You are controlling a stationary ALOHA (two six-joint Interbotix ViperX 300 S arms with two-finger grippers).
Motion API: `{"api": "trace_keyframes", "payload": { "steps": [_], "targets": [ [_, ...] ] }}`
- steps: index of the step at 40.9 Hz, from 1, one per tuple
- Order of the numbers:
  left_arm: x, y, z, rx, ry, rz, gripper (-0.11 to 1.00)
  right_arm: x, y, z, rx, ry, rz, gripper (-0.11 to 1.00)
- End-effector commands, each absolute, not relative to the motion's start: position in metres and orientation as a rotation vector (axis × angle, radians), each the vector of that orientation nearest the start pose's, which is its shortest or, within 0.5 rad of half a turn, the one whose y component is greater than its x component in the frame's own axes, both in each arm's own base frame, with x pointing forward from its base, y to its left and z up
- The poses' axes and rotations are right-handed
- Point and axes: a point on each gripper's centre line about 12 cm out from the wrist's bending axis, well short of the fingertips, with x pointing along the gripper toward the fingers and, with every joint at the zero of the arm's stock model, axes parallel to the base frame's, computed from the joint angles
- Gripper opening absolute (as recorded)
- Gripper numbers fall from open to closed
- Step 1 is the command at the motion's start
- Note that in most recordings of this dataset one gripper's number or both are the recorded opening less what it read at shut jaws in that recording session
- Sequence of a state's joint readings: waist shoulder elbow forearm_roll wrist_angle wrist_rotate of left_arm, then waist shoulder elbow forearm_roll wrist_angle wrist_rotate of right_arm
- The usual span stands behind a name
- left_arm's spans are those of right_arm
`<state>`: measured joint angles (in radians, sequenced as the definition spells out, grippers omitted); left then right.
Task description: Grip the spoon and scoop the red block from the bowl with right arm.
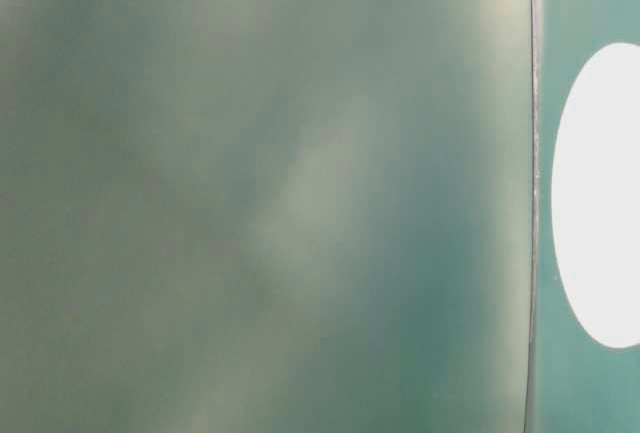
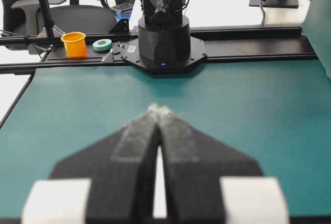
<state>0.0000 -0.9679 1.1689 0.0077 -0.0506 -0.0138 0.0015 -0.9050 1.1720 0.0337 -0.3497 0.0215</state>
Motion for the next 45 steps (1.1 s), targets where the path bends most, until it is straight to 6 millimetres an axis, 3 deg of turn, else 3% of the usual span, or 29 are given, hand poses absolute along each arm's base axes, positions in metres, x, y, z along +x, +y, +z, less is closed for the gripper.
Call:
{"api": "trace_keyframes", "payload": {
  "steps": [1, 14, 25, 31, 45],
  "targets": [
    [0.2, 0.0, 0.278, -0.006, 0.141, -0.001, 0.0, 0.21, -0.001, 0.295, 0.058, -0.098, -0.007, 0.0],
    [0.198, 0.0, 0.267, -0.003, 0.235, 0.001, 0.0, 0.21, -0.001, 0.292, 0.058, -0.075, -0.007, 0.03],
    [0.197, 0.003, 0.265, -0.005, 0.255, 0.018, 0.0, 0.209, -0.001, 0.292, 0.058, -0.071, -0.007, 0.35],
    [0.196, 0.006, 0.262, -0.006, 0.284, 0.03, 0.0, 0.209, -0.001, 0.291, 0.058, -0.06, -0.007, 0.46],
    [0.195, 0.009, 0.259, 0.004, 0.304, 0.045, 0.0, 0.208, -0.001, 0.277, 0.057, -0.008, -0.007, 0.49]
  ]
}}
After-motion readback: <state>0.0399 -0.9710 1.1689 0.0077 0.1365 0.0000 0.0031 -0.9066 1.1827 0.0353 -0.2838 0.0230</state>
